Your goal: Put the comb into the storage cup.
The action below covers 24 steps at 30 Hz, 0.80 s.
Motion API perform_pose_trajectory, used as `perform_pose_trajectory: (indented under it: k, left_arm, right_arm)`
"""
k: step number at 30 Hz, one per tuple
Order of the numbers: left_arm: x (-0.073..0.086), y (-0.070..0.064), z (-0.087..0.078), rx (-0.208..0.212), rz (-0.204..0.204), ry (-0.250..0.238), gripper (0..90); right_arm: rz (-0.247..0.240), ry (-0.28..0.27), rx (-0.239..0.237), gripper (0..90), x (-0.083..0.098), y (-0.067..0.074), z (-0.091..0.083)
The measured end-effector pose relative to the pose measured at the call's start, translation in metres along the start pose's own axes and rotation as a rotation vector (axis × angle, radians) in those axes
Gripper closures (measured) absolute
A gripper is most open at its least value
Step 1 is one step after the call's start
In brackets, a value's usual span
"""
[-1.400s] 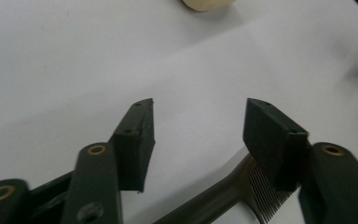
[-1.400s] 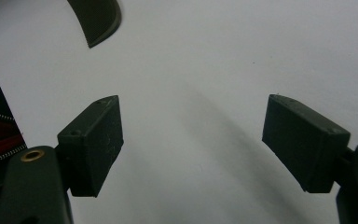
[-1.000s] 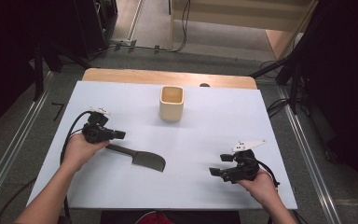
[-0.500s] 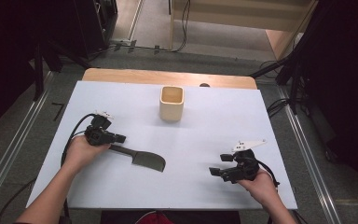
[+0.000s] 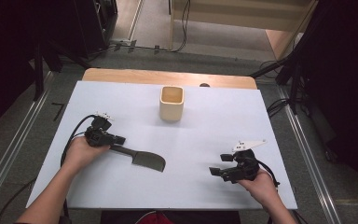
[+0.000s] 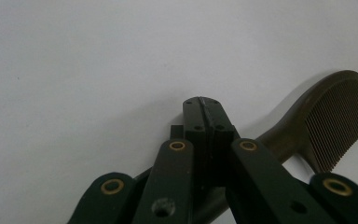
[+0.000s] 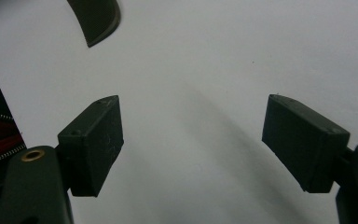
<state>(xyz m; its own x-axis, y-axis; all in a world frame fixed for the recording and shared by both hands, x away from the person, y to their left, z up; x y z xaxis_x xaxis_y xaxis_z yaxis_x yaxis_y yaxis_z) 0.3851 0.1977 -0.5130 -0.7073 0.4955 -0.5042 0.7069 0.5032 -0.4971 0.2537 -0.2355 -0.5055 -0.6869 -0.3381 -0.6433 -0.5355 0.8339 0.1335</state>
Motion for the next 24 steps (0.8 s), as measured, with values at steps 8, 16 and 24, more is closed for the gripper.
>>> perform_pose_trajectory:
  k: [8,16,24]
  left_arm:
    - [0.006,-0.003,-0.003,0.002,0.002,0.01,90.0]
    - [0.01,-0.006,-0.004,0.007,0.0,0.015,90.0]
    - [0.017,-0.01,-0.008,0.004,0.003,0.023,90.0]
  right_arm:
    - [0.001,-0.003,0.0,18.6,0.0,-0.001,-0.001]
    - [-0.004,-0.005,-0.004,18.6,-0.002,0.0,0.0]
    - [-0.009,-0.005,-0.007,18.6,-0.004,0.001,0.001]
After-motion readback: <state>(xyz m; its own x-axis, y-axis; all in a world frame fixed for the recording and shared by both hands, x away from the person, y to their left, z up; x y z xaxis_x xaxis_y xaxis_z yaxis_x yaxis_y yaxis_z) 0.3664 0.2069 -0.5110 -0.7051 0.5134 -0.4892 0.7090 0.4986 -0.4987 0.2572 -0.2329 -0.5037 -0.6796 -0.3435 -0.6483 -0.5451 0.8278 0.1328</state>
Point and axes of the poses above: each handheld gripper's, and its own axes: z roughly forward along the jaws, x roughly out of its underside, y roughly to its left, the point moved 3 cm from there along z, roughly forward along the jaws, and after that the axes turned 14 degrees about x, right-handed, at the moved point
